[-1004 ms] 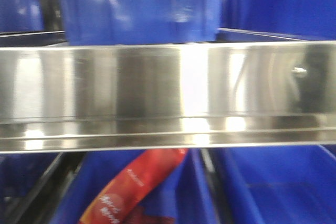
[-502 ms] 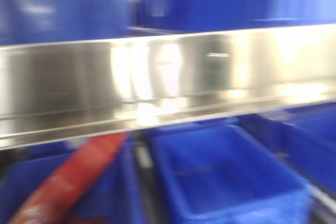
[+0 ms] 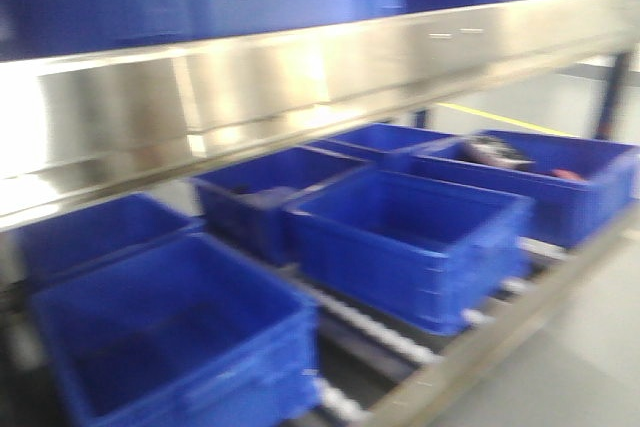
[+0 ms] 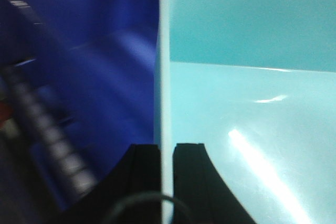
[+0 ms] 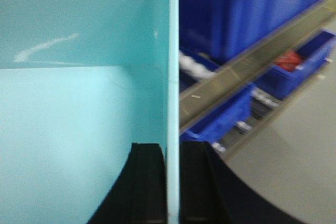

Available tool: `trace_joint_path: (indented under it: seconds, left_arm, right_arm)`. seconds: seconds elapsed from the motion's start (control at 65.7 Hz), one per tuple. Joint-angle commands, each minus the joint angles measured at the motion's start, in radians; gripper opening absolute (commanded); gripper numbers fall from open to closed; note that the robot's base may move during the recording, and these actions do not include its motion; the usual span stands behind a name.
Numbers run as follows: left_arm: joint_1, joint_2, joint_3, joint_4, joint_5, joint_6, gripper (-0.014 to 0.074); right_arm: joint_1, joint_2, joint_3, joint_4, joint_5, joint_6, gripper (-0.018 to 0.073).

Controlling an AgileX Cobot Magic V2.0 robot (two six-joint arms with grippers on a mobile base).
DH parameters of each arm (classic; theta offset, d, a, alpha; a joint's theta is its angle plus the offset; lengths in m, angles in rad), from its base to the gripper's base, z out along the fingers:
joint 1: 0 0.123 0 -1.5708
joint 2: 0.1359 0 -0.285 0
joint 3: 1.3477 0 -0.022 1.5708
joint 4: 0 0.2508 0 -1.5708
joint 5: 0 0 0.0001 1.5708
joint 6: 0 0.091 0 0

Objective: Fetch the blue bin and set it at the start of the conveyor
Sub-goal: 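Hold the teal bin in both grippers while driving away from the rack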

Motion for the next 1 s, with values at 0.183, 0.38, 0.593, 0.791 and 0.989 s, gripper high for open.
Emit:
trace_joint_path:
  seconds: [0.183,0.38,0.593,0.791,0.989]
  left_arm:
    - [-0.015,-0.004,-0.013,-0.012,-0.058,0.003,-0.0111]
    - [-0.015,-0.004,-0.013,-0.012,-0.058,0.003,-0.0111]
    - [-0.015,-0.004,-0.013,-0.012,-0.058,0.003,-0.0111]
    - [-0.015,-0.004,-0.013,-0.012,-0.058,0.003,-0.0111]
    - [-0.015,-0.004,-0.013,-0.012,-0.058,0.003,-0.0111]
  right_arm:
    - [0.004,-0.015,-0.011,-0.02,-0.046,-0.009,-0.0163]
    - [0.004,-0.015,-0.011,-0.02,-0.046,-0.009,-0.0163]
    - [0.004,-0.015,-0.011,-0.02,-0.046,-0.009,-0.0163]
    - [0.004,-0.015,-0.011,-0.02,-0.046,-0.009,-0.0163]
    - [0.004,-0.015,-0.011,-0.02,-0.046,-0.009,-0.0163]
